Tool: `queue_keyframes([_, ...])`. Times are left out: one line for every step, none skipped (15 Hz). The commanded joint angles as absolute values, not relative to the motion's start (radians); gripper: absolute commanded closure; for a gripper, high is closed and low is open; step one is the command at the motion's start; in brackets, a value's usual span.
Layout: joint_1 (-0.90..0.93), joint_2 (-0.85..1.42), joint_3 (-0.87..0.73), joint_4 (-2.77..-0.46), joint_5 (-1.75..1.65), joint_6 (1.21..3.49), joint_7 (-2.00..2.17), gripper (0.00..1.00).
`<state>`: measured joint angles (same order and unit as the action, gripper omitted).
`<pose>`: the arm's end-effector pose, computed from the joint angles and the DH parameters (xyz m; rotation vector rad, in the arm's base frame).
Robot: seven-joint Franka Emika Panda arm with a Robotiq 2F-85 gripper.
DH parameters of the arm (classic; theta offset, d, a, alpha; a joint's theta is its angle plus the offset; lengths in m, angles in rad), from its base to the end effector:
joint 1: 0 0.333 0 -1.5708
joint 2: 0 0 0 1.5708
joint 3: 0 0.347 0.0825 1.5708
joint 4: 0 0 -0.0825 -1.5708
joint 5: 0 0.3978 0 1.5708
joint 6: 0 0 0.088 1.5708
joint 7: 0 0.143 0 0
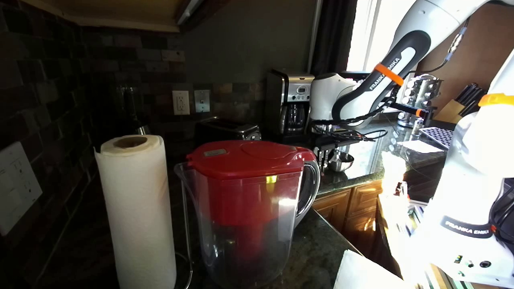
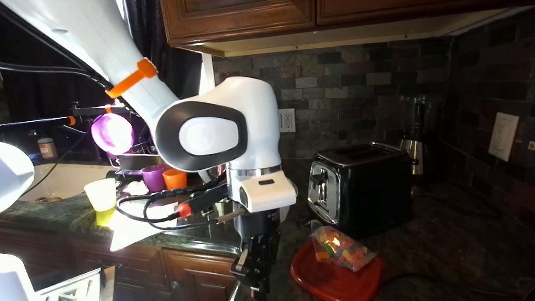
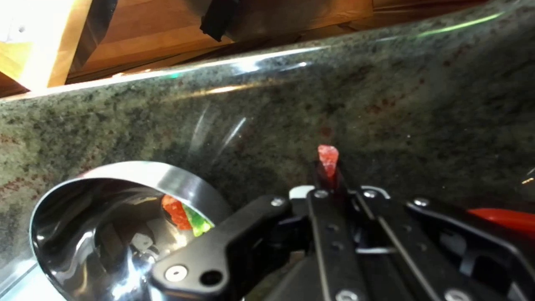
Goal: Put some gummy bears into the plastic
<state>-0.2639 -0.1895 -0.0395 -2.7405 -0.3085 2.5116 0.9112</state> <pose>0.3698 -0.1191 0.2588 2.6332 -1.3714 0.0211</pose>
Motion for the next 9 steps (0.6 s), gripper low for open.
queue_keyframes([-0.253,-0.282,-0.056,-2.764,-0.283,2.507,0.867,0.92])
queue_keyframes([-0.256,-0.303,-0.055,-2.765,-0.282,2.5,0.858,0.93])
queue_keyframes([-0.261,-0.324,-0.052,-2.764,-0.286,2.496,0.857,0.93])
queue_keyframes([-0.267,-0.343,-0.051,-2.764,-0.289,2.494,0.85,0.93])
queue_keyframes([-0.271,-0.363,-0.051,-2.764,-0.286,2.486,0.84,0.92])
queue_keyframes([-0.275,-0.383,-0.05,-2.763,-0.286,2.479,0.829,0.92])
queue_keyframes([-0.286,-0.398,-0.045,-2.761,-0.297,2.475,0.83,0.92])
queue_keyframes([-0.301,-0.415,-0.04,-2.76,-0.313,2.471,0.829,0.93])
queue_keyframes([-0.311,-0.428,-0.039,-2.76,-0.32,2.456,0.817,0.95])
